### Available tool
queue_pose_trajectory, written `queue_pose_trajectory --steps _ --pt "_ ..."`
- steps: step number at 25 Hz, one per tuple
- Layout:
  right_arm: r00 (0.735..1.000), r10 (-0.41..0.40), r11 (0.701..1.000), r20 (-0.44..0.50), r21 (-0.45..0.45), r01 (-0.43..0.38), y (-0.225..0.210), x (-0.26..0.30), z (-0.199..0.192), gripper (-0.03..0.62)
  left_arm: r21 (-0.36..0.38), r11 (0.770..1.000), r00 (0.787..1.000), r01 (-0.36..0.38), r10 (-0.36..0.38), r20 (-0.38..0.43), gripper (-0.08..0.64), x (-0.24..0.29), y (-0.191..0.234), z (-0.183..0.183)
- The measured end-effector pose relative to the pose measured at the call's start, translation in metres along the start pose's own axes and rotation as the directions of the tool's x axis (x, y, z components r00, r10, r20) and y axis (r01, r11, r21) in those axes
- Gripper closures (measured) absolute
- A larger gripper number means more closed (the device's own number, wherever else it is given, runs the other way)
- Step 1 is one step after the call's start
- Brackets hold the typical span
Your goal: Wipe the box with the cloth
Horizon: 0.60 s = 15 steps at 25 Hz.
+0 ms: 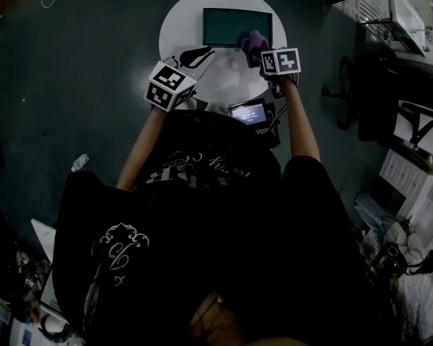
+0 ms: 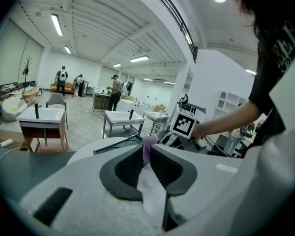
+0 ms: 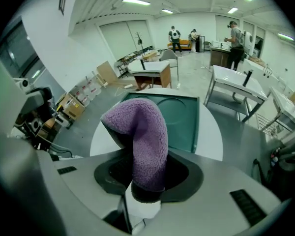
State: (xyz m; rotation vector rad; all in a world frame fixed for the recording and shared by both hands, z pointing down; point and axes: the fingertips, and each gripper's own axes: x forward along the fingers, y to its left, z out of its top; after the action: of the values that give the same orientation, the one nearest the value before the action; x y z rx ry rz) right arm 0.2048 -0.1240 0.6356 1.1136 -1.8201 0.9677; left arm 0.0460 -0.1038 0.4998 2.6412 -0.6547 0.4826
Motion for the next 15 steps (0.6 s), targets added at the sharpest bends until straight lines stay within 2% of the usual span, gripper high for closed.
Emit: queue_pose_trajectory --steps 3,7,12,15 --pt "0.995 0.099 0.988 0.001 -0.123 -0.099 0.037 0.006 0.01 0.477 -0.009 1.0 1.0 -0.016 0.016 0.003 0.522 -0.003 0.004 -0.002" --pt "0.975 0.211 0.928 -0.065 -0.3 -0.221 0.084 0.024 0.008 0.477 -0.02 0.999 0.999 -0.036 0.036 0.003 0.522 -0.004 0.006 -0.004" --pt "0.952 0.234 0.847 -0.2 -0.438 -0.3 0.129 0.056 -0.012 0.477 -0.038 0.997 0.998 -0.065 0.065 0.015 0.522 -0.013 0.008 -0.003" --pt "0.943 0.217 0.823 -0.253 -0.473 -0.316 0.146 0.073 -0.017 0.477 -0.045 0.995 0.996 -0.084 0.085 0.014 0.522 -0.021 0.011 -0.006"
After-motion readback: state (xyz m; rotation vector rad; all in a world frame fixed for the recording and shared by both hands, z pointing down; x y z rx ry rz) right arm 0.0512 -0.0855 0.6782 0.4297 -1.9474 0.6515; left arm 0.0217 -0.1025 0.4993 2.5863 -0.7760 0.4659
